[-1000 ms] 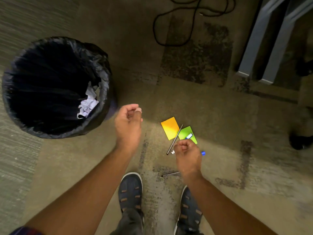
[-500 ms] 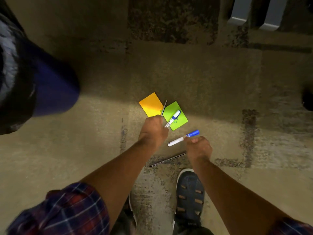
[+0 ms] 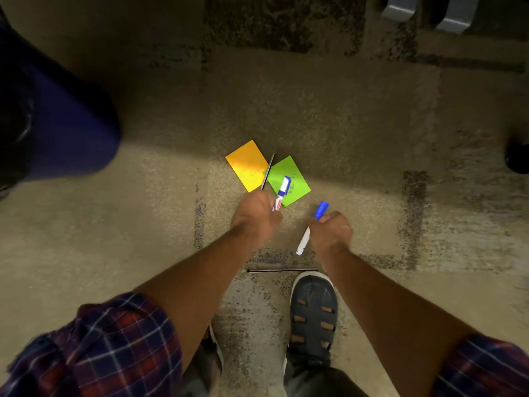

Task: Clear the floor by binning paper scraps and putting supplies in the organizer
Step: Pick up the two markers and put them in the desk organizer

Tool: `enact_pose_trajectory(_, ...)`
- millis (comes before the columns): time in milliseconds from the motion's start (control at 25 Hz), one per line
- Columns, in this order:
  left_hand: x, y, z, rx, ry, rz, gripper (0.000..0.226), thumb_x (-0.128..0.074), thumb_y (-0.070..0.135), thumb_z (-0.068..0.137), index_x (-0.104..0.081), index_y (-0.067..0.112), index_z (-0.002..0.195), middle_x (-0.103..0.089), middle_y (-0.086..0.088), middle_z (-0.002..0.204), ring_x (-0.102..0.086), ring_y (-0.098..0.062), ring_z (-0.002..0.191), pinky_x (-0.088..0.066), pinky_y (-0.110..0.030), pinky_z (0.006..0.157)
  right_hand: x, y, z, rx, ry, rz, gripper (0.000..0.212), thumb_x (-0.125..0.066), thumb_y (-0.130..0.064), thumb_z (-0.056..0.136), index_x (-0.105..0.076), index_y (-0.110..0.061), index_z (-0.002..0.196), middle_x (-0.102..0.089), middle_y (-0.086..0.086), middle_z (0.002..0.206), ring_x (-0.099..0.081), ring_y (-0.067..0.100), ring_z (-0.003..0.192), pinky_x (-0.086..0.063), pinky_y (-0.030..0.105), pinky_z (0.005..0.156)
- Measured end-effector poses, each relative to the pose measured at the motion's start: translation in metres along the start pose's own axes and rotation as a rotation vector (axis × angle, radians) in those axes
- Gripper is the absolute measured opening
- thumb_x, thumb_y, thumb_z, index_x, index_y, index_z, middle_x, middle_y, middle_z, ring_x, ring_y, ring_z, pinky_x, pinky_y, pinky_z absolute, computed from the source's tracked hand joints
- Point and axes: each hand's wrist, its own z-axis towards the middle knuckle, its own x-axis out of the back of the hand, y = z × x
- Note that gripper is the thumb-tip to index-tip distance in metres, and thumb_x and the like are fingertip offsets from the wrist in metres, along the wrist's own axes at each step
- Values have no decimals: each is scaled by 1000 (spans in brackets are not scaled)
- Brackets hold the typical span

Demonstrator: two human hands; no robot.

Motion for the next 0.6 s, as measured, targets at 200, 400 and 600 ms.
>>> enact_pose_trajectory(200, 39, 6, -47, 92, 6, -197, 25, -82, 21, 81, -61, 20, 68, -68, 2, 69, -64, -11, 56, -52, -23, 54, 35, -38, -41, 70, 3, 86, 18, -74, -25, 83, -58, -18, 80, -66, -2, 77, -62, 21, 68, -39, 22, 61)
enact_pose_trajectory(400, 96, 36, -93, 164, 105, -353, 13, -81, 18, 81, -68, 13, 78, -65, 5, 66, -61, -13, 57, -50, -23, 59, 78, -78, -92, 164, -37, 191, 20, -78, -30, 84, -64, -16, 85, -70, -5, 75, -64, 12, 67, -41, 20, 55)
enact_pose_trajectory(600, 165, 84, -158, 158, 115, -478, 6, -77, 15, 85, -71, 14, 84, -74, -2, 74, -66, -16, 64, -55, -26, 61, 140, -116, -154, 248, -74, 241, 26, -80, -33, 83, -60, -19, 74, -66, -9, 59, -58, -7, 49, -37, 9, 43)
